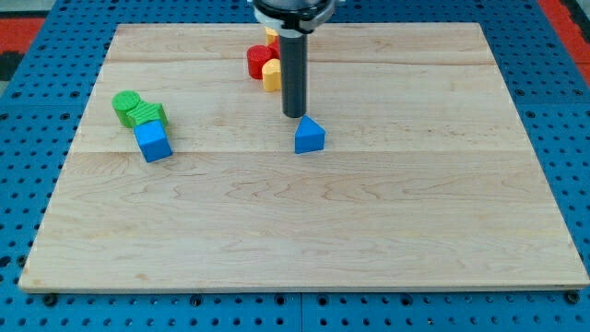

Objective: Move the triangle towards the bottom center

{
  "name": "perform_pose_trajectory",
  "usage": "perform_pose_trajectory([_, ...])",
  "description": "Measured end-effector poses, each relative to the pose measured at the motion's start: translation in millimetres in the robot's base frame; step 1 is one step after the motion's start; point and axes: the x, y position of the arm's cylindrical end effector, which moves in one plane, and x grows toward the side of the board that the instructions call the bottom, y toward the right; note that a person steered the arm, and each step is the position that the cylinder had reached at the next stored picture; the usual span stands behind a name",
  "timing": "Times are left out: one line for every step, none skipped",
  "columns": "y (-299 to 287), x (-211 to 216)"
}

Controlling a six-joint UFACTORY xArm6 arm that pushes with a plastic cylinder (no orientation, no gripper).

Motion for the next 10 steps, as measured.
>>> perform_pose_trajectory([14,38])
perform_pose_trajectory([14,80])
perform_pose_trajectory([20,97])
perform_pose_trajectory([60,107])
perform_pose_trajectory([55,138])
perform_pose_trajectory([31,139])
perform_pose_trajectory([-17,138])
perform_pose_trajectory([-42,135])
perform_pose_trajectory([4,107])
perform_pose_trajectory([-20,73])
